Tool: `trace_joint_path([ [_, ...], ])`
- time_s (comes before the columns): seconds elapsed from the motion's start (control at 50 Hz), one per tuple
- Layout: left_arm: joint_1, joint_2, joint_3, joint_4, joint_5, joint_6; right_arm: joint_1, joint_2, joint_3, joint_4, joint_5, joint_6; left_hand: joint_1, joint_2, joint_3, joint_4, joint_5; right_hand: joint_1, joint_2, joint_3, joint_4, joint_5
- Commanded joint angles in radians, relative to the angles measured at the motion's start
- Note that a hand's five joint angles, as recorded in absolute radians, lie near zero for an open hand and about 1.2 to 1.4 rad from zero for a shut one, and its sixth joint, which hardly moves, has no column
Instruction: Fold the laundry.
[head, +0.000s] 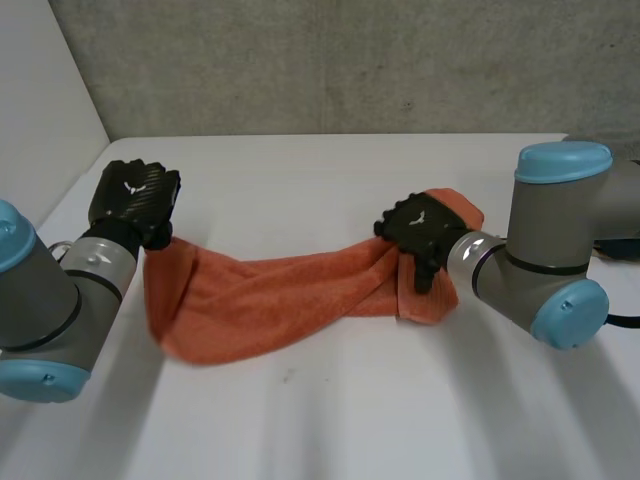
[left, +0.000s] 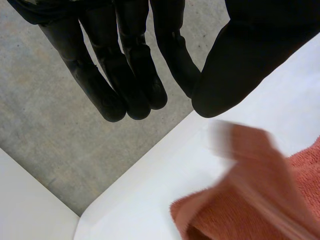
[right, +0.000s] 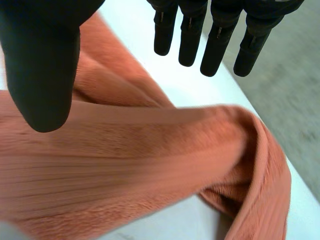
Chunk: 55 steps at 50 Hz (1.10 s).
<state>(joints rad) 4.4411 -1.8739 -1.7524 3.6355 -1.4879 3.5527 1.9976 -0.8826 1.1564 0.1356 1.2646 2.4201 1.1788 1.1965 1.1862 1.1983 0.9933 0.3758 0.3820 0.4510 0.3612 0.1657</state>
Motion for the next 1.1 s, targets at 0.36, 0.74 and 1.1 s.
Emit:
trace_joint_path([
  [0.36, 0.014, -0.001, 0.056, -0.163, 0.052, 0.035, 0.029, -0.018, 0.155, -0.004, -0.011, -0.532, -0.053, -0.071, -0.061, -0.073, -0.042, 0.409, 0.403, 0.334, 0.424, 0.445],
  [0.74, 0.234, 0.027, 0.053, -0.485, 0.512, 0.626, -0.069, -0.078, 0.120, -0.263, 0.038, -0.041, -1.004, -1.022, -1.012, -1.024, -0.993, 1.020, 1.014, 0.945, 1.035, 1.056],
  [1.1, 0.274, -0.261, 0.223, -0.673, 0.583, 0.927, -0.160, -0.067, 0.115, -0.192, 0.048, 0.102, -0.593, -0.611, -0.600, -0.613, -0.582, 1.020, 1.014, 0.945, 1.035, 1.056],
])
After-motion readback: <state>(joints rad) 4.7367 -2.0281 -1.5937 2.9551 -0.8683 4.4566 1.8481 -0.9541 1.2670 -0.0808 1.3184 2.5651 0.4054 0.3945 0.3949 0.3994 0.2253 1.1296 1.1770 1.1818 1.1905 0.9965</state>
